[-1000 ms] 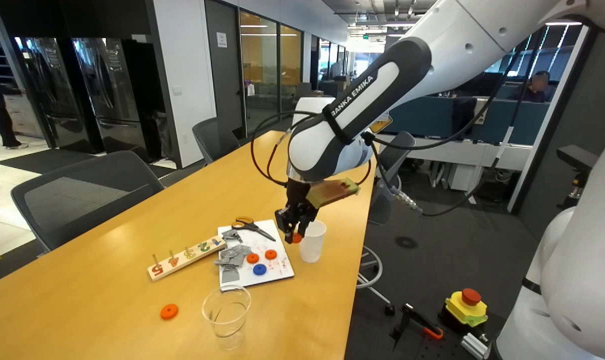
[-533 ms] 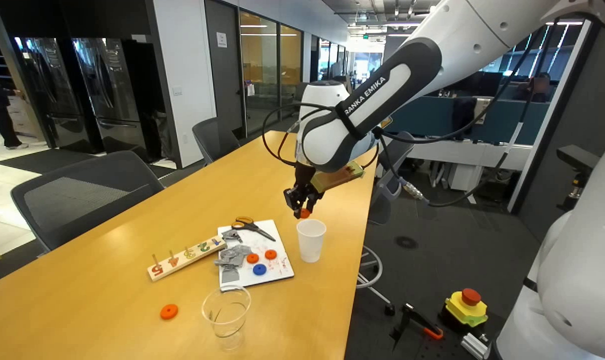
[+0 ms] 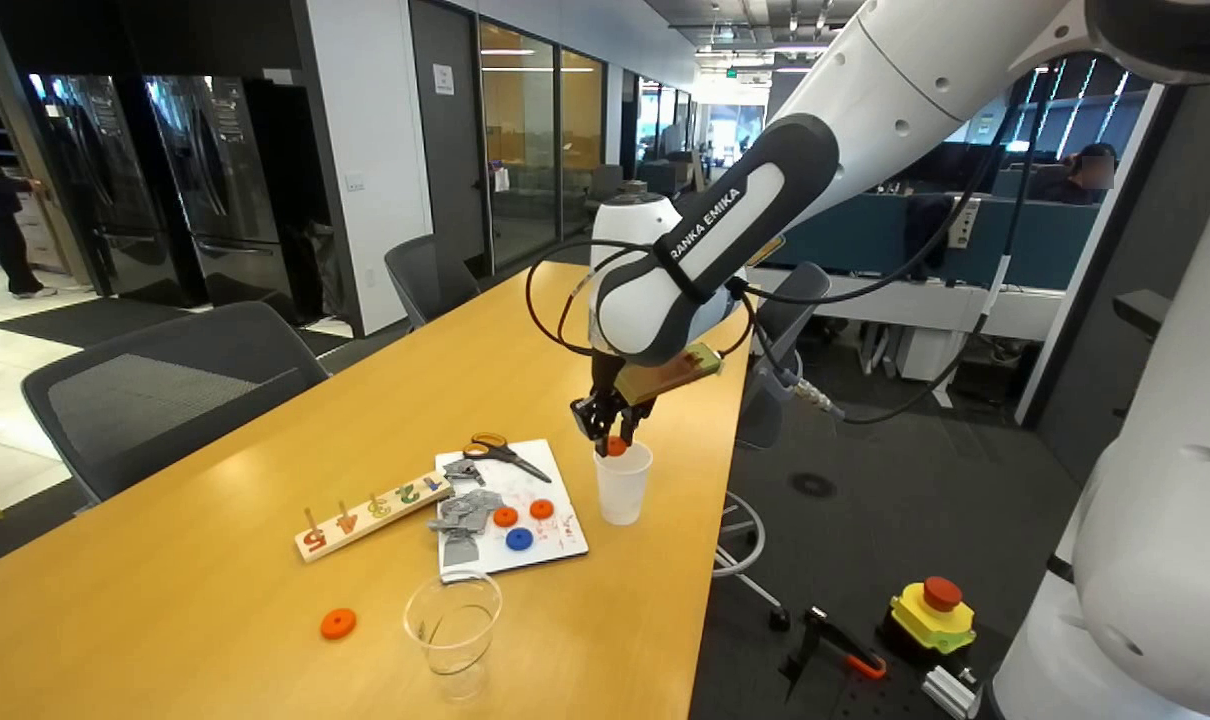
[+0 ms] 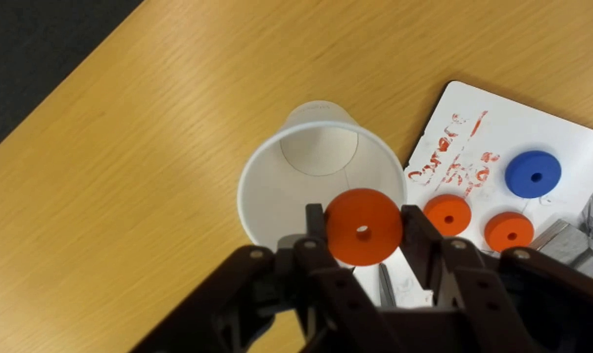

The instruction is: Pick up the orange and yellow objects from the table and put them in the two cups

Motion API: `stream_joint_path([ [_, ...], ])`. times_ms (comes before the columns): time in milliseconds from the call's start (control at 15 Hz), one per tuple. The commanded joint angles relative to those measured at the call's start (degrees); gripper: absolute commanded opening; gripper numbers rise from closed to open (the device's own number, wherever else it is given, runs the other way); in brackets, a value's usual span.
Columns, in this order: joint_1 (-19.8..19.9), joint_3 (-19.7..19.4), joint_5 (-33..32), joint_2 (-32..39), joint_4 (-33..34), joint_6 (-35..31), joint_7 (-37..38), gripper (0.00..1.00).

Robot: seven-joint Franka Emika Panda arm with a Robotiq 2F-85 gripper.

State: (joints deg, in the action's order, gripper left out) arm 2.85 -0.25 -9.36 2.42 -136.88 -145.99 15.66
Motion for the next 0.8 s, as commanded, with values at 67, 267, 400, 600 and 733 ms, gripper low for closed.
stream_joint_path([
  [67, -0.67, -1.64, -1.59, 2.50, 3.41, 1.62, 3.71, 0.20],
  [267, -0.93, -2.31, -2.14, 3.16, 4.12, 2.37, 5.45, 0.67],
  [400, -1.10, -2.26, -1.25, 3.10, 4.45, 3.22, 5.05, 0.75],
  [600, -1.58, -1.57, -0.45, 1.71, 4.72, 4.24, 2.42, 0.97],
  [733, -2.37, -0.76, -0.17, 0.52, 4.87, 4.24, 0.12, 1.00],
])
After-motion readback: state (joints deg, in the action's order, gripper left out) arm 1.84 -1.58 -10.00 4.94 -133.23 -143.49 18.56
